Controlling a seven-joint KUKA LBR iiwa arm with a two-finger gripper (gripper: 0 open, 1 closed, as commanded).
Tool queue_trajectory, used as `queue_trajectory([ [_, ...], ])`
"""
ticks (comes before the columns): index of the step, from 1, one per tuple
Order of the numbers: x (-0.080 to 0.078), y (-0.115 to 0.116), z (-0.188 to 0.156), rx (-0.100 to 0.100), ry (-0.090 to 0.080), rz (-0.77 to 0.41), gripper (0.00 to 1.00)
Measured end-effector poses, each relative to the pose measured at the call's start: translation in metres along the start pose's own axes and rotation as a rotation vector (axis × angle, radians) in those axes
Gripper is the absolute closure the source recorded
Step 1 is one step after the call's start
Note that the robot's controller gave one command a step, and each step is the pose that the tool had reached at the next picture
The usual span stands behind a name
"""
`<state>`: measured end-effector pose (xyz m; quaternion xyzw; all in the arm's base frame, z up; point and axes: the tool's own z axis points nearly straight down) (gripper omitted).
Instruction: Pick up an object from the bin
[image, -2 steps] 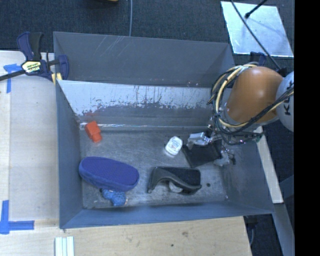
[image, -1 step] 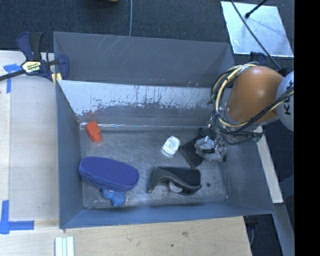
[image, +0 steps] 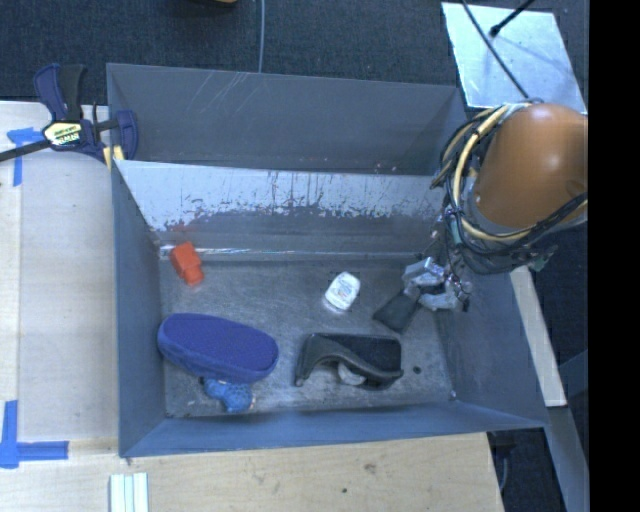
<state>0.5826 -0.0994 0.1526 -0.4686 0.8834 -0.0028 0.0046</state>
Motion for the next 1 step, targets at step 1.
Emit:
queue_trajectory([
  [1,0.0122,0.0061,-0.0863,0.002,0.0,-0.018,1.0],
])
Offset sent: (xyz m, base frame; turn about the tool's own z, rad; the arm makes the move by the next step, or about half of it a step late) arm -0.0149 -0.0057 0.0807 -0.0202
